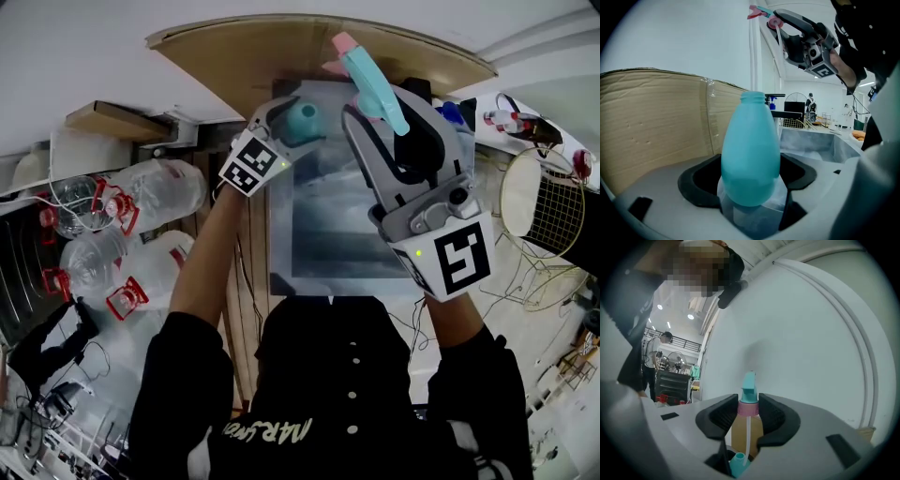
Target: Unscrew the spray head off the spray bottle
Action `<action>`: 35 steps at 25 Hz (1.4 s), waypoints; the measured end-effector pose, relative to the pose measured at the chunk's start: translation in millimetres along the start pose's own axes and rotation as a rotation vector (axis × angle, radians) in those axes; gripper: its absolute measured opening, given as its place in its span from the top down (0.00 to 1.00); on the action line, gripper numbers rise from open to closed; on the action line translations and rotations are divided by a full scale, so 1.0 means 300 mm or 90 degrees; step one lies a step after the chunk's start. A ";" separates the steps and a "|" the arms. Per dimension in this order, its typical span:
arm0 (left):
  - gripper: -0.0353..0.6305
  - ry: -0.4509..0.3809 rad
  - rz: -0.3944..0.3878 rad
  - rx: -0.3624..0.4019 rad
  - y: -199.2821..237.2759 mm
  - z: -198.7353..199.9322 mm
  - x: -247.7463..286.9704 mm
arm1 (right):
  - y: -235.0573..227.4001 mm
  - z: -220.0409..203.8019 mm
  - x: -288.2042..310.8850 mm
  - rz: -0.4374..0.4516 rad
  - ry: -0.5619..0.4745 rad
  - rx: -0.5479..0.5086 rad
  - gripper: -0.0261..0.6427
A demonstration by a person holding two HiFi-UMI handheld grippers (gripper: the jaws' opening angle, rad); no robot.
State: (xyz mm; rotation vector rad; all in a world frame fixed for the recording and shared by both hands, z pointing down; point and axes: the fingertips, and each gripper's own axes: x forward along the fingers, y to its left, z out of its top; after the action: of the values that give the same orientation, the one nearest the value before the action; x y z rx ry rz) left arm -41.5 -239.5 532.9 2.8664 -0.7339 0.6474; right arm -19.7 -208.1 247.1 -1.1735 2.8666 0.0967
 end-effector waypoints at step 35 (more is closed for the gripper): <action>0.64 -0.139 0.222 0.048 -0.123 0.235 -0.424 | -0.079 -0.018 -0.325 -0.039 0.039 -0.023 0.74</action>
State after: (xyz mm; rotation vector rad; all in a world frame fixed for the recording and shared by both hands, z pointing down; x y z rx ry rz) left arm -98.0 -167.0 414.2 2.9326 -1.2872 0.4032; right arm 66.4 -157.3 257.6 -1.2914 2.8902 0.1119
